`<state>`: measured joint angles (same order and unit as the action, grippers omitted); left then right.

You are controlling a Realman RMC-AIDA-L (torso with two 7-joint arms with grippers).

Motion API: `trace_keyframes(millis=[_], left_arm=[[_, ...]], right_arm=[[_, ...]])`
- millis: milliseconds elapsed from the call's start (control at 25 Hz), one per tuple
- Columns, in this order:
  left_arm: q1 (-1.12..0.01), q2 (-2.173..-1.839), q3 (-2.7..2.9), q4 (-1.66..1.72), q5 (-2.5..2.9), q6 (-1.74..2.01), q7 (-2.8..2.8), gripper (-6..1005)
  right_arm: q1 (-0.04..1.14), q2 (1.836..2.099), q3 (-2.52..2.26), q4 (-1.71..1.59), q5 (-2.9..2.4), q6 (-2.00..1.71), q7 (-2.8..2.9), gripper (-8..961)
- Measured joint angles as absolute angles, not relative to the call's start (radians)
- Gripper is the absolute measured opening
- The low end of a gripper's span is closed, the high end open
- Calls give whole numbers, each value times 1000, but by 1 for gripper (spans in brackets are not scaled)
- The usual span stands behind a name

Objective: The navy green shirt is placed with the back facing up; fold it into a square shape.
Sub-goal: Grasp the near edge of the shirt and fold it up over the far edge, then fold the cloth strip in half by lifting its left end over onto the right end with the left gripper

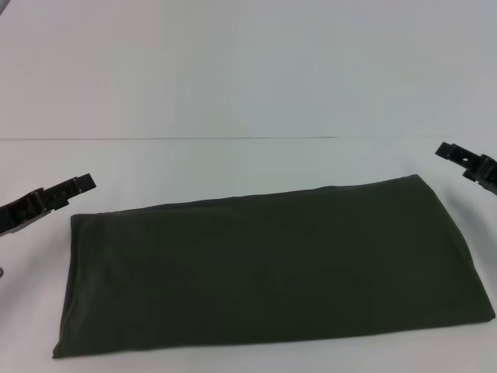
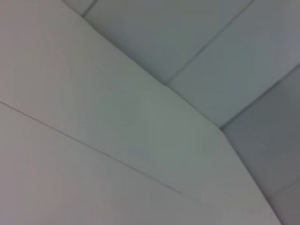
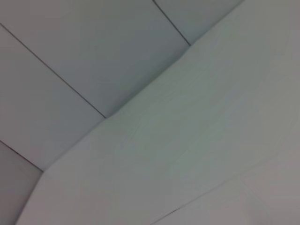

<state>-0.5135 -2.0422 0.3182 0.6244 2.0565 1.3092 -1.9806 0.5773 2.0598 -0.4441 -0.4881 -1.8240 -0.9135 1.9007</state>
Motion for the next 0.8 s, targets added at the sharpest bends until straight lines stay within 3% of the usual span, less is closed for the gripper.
trace_keyframes(millis=[80, 120, 160, 320, 520, 800], left_arm=[[-508, -2010, 319, 605, 2064, 1374, -2000, 804], [-502, -1986, 319, 589, 2069, 1429, -2009, 826], [-494, -1953, 319, 570, 2072, 1501, -2013, 848], [-470, -1901, 318, 581, 2104, 1671, -2029, 936], [-473, -1892, 330, 644, 2282, 1760, -2073, 936], [-514, -1915, 460, 649, 2414, 1690, -2103, 936]], right_arm=[[543, 2037, -444, -488, -1800, -987, 1900, 826], [513, 2014, -449, -486, -1800, -1072, 1902, 860], [513, 2014, -449, -486, -1800, -1072, 1902, 895], [444, 1974, -459, -481, -1806, -1267, 1893, 927], [380, 1958, -464, -487, -1807, -1401, 1868, 924], [365, 1966, -468, -479, -1859, -1410, 1830, 923]])
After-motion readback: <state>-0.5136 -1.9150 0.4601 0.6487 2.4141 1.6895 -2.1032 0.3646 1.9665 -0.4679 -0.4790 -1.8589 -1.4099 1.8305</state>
